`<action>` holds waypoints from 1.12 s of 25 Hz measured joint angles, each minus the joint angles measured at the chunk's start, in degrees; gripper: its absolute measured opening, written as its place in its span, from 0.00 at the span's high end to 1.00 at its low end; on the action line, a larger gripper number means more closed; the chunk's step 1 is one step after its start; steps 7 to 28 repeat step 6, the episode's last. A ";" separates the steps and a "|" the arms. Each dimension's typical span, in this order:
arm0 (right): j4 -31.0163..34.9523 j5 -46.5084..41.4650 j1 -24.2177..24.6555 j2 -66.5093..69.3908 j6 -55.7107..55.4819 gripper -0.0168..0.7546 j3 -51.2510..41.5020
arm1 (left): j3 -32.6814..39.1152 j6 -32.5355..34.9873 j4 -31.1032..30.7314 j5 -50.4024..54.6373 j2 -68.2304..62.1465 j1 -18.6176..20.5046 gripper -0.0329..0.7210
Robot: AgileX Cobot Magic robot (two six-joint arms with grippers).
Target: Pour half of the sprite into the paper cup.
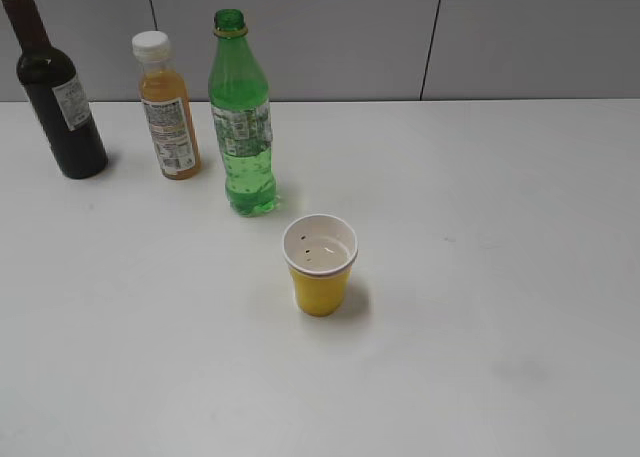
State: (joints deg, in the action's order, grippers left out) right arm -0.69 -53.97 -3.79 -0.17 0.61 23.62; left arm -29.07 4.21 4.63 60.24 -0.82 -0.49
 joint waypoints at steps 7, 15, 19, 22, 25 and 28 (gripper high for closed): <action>0.00 0.00 0.00 0.00 0.00 0.21 0.00 | 0.00 0.00 0.06 0.00 0.00 0.00 0.17; 0.00 0.00 0.00 0.00 0.00 0.21 0.00 | 0.00 0.00 0.06 0.00 0.00 0.00 0.17; 0.00 0.00 0.00 0.00 0.00 0.21 0.00 | 0.00 0.00 0.06 0.00 0.00 0.00 0.17; 0.00 0.00 0.00 0.00 0.00 0.21 0.00 | 0.00 0.00 0.06 0.00 0.00 0.00 0.17; 0.00 0.00 0.00 0.00 0.00 0.21 0.00 | 0.00 0.00 0.06 0.00 0.00 0.00 0.17; 0.00 0.00 0.00 0.00 0.00 0.21 0.00 | 0.00 0.00 0.06 0.00 0.00 0.00 0.17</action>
